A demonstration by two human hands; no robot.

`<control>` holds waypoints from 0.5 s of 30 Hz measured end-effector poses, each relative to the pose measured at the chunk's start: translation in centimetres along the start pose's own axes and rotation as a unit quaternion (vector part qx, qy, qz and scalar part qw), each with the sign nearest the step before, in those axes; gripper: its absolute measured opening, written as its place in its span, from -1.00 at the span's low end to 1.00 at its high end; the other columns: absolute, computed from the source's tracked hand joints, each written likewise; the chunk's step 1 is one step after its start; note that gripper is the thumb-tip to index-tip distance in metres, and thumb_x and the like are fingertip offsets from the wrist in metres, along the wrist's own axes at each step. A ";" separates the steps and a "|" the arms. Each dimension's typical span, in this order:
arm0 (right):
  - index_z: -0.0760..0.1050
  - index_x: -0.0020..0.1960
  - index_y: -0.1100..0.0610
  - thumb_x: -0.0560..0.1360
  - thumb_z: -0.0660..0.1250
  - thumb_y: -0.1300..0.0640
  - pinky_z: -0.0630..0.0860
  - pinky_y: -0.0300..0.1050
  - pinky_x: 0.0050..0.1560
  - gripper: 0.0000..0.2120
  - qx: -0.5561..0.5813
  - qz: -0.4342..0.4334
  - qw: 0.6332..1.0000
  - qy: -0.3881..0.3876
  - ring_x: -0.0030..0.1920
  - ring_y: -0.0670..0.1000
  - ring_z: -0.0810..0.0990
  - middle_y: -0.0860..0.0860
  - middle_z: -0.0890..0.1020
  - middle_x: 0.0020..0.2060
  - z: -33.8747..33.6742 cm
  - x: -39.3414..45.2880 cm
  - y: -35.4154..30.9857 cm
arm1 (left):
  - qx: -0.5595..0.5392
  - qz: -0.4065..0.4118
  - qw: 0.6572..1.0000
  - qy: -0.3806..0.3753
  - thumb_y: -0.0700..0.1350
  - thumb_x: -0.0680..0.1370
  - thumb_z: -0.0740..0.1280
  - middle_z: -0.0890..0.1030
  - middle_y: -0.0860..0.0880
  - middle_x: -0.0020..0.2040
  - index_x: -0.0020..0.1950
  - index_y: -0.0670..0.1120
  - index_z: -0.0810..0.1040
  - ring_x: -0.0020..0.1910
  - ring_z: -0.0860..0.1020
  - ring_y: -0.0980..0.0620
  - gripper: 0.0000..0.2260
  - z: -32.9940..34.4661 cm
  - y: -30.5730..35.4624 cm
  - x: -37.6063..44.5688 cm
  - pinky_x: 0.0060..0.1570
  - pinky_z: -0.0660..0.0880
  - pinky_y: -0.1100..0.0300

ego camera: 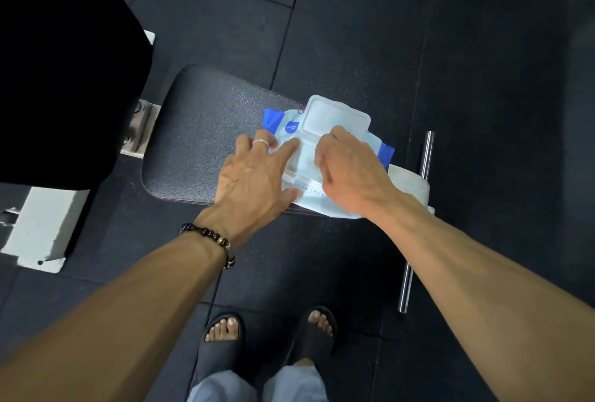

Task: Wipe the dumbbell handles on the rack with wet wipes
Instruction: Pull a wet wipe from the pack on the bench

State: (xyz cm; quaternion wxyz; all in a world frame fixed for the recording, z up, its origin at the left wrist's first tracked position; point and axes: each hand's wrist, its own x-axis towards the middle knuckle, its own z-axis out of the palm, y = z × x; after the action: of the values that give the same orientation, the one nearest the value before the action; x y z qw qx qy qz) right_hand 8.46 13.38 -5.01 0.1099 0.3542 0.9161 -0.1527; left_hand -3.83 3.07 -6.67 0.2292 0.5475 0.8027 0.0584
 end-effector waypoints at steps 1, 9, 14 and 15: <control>0.45 0.03 0.14 0.56 0.26 0.26 0.40 -0.01 -0.06 -0.93 0.019 0.008 1.000 -0.008 -0.06 0.09 0.48 0.03 0.40 -0.04 -0.2 -0.1 0.1 | 0.005 0.002 1.000 -0.005 0.20 0.46 0.37 0.31 -0.03 0.32 0.48 0.15 0.22 0.19 0.30 -0.07 -0.36 -0.1 0.1 0.1 -0.02 0.42 0.07; 0.47 -0.09 0.14 0.58 0.13 0.31 0.46 -0.15 -0.20 -0.82 0.227 0.086 0.969 -0.042 -0.22 -0.10 0.48 -0.06 0.47 -0.18 -2.6 -0.4 1.7 | 0.036 0.005 0.999 -0.024 0.23 0.47 0.36 0.35 -0.05 0.29 0.42 0.13 0.28 0.18 0.36 -0.07 -0.43 -1.0 0.7 0.5 -0.14 0.34 0.11; 0.45 0.14 0.13 0.62 0.19 0.11 0.38 -0.14 -0.13 -0.85 0.289 0.121 0.949 -0.018 -0.18 -0.10 0.45 -0.11 0.49 -0.16 -2.1 -0.4 1.9 | 0.057 0.031 0.998 -0.001 0.23 0.44 0.40 0.31 -0.05 0.41 0.42 0.06 0.31 0.36 0.28 -0.11 -0.38 -0.8 1.0 0.9 0.16 0.38 0.01; 0.44 0.21 0.08 0.59 0.27 0.04 0.40 -0.12 -0.08 -0.77 0.270 0.119 0.955 -0.033 -0.11 -0.08 0.48 -0.10 0.51 -0.09 -1.8 -0.5 1.8 | 0.060 0.046 0.997 0.006 0.20 0.44 0.41 0.25 -0.05 0.48 0.45 0.04 0.29 0.46 0.19 -0.14 -0.35 -0.7 1.1 1.0 0.32 0.29 -0.05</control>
State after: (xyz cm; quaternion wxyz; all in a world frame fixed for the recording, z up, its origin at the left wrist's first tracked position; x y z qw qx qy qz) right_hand 9.86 14.96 -3.50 0.0580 0.4719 0.7879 -0.3914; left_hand -3.47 4.52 -6.01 0.1885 0.5959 0.7803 0.0241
